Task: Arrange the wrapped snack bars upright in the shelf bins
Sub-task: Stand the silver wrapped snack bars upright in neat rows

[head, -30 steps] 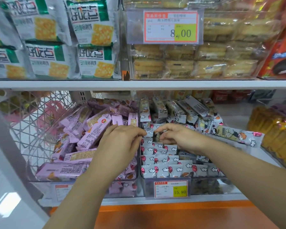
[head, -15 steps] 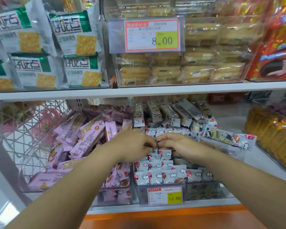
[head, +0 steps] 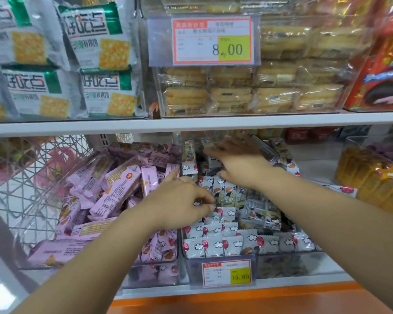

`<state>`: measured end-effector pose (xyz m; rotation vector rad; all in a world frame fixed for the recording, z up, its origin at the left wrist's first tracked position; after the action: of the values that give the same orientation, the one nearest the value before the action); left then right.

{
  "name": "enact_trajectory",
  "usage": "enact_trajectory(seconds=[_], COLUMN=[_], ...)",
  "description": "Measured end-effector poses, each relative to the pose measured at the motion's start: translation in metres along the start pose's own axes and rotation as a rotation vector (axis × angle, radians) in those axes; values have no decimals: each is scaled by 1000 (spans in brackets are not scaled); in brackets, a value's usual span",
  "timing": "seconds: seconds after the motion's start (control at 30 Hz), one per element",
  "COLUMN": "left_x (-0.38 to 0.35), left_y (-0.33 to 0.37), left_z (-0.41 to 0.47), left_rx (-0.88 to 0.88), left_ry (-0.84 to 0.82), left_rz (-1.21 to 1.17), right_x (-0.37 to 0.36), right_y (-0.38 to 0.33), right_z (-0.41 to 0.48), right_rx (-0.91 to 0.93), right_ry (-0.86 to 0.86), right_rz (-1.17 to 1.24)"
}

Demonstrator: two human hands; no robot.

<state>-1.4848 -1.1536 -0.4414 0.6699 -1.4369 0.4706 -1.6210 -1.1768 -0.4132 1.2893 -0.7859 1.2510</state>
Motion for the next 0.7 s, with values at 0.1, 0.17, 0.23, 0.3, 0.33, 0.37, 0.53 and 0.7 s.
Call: enact_trajectory(seconds=[0.1, 0.17, 0.23, 0.3, 0.33, 0.37, 0.53, 0.7], left_x=[-2, -4, -4, -3, -2, -2, 2, 5], left_y=[-2, -3, -3, -2, -1, 0, 9, 11], left_z=[0, -1, -1, -1, -2, -2, -1, -1], left_rx=[-4, -4, -3, 1, 5, 6, 37, 73], left_ry=[4, 1, -1, -1, -3, -6, -64, -102], left_rz=[7, 4, 6, 15, 22, 39, 131, 73], right_x=[2, 5, 10, 18, 23, 28, 31, 20], right_y=[-2, -4, -3, -1, -1, -1, 0, 2], right_z=[4, 2, -5, -18, -28, -40, -101, -139], right_rx=[-12, -15, -42, -67, -80, -87, -87, -167], right_ry=[81, 134, 167, 215, 254, 318, 435, 327], right_rz=[-45, -32, 13, 74, 112, 150, 613, 1370])
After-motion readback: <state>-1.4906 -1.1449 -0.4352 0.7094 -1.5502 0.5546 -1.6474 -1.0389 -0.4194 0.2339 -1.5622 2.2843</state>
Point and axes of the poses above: each hand's wrist, its own z-axis towards the middle knuckle, its own x-axis out of the back of the hand, y = z × x, the point moved 5 cm from there along z, towards the middle knuckle, and after that the axes turned 3 degrees about -y, right-handed, at the moved point
